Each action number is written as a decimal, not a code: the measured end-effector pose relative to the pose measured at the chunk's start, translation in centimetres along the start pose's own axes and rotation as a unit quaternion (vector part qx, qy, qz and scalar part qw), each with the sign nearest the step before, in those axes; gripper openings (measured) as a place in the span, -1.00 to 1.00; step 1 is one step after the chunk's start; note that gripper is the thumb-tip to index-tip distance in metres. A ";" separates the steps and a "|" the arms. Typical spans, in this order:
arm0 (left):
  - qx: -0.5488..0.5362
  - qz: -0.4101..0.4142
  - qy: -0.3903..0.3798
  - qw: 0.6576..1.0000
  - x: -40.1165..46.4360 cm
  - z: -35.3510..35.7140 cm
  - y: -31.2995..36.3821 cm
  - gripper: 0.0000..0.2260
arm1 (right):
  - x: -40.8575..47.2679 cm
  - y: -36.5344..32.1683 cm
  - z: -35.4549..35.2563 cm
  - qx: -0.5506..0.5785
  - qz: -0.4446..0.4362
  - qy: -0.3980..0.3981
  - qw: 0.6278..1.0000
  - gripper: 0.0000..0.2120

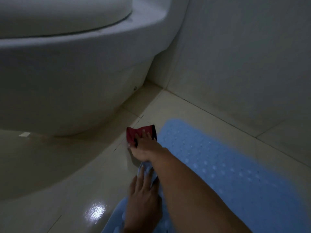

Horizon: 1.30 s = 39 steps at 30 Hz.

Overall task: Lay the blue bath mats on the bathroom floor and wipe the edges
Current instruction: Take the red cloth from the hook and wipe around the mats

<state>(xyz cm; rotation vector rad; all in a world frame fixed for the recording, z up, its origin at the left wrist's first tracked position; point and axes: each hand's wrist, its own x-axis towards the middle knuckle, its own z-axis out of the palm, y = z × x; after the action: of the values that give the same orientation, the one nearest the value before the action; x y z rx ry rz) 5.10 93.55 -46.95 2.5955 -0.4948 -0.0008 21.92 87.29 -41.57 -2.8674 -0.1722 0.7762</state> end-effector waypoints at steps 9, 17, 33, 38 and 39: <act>0.070 0.016 -0.012 0.997 5.8 3.6 -0.9 -0.34 | 5.5 4.0 -1.6 -0.004 -0.002 0.054 0.999 -0.34; 0.099 0.014 0.032 0.994 5.6 3.3 -0.7 -0.38 | 6.7 5.8 -1.8 0.029 -0.033 0.086 0.995 -0.43; 0.131 -0.003 0.059 0.990 6.3 3.7 -0.1 -0.34 | 6.9 26.3 -8.7 0.124 0.224 0.088 0.962 -0.36; 0.129 -0.001 0.045 0.991 6.4 3.8 -0.3 -0.34 | -2.4 38.7 -5.5 0.007 0.369 0.051 0.928 -0.39; 0.129 -0.001 0.041 0.991 6.4 3.8 -0.5 -0.32 | -3.8 39.4 -4.7 0.009 0.388 0.055 0.920 -0.39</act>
<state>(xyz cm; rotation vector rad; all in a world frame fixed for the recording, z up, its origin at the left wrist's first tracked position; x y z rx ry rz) 10.88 89.94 -49.96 2.8339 -0.4909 0.1785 23.71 47.51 -43.18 -2.9127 1.0334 0.6948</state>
